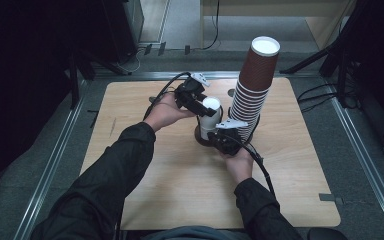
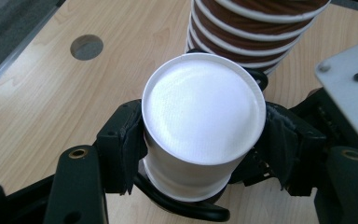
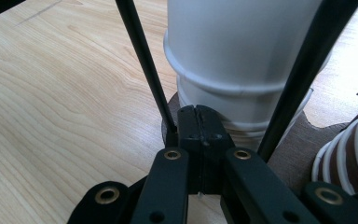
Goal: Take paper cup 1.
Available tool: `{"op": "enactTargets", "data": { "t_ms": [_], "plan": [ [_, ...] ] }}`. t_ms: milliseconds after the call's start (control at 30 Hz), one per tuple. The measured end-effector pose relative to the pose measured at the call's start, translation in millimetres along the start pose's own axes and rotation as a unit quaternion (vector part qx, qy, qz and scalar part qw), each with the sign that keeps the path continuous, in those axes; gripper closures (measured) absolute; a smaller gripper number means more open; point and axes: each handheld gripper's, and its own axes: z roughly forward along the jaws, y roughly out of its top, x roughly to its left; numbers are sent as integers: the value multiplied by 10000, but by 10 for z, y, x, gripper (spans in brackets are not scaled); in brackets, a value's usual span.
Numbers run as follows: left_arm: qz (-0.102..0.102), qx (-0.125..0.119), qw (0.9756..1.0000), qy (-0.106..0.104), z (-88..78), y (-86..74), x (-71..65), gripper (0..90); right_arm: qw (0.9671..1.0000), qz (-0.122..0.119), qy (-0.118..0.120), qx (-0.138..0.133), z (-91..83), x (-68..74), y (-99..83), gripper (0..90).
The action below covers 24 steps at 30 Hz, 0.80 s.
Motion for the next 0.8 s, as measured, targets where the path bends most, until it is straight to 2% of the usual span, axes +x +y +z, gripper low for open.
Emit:
{"op": "enactTargets", "data": {
  "t_ms": [200,300,400,667,800],
  "plan": [
    [-1,-42,10000,13,-96,66,-15,349,10000,-6,-9,33,2,1,0,892],
    [-42,-68,10000,20,-130,89,-17,350,9999,-103,-31,21,-8,3,0,883],
    [3,-117,9999,32,-202,131,-30,352,9998,-189,-34,46,-14,5,3,884],
    [19,-252,9996,114,-446,265,-40,353,9997,-200,22,131,-16,5,-7,889],
    [70,-242,9996,158,-550,308,-49,353,9996,-246,62,157,-25,23,-9,889]
  ]
}}
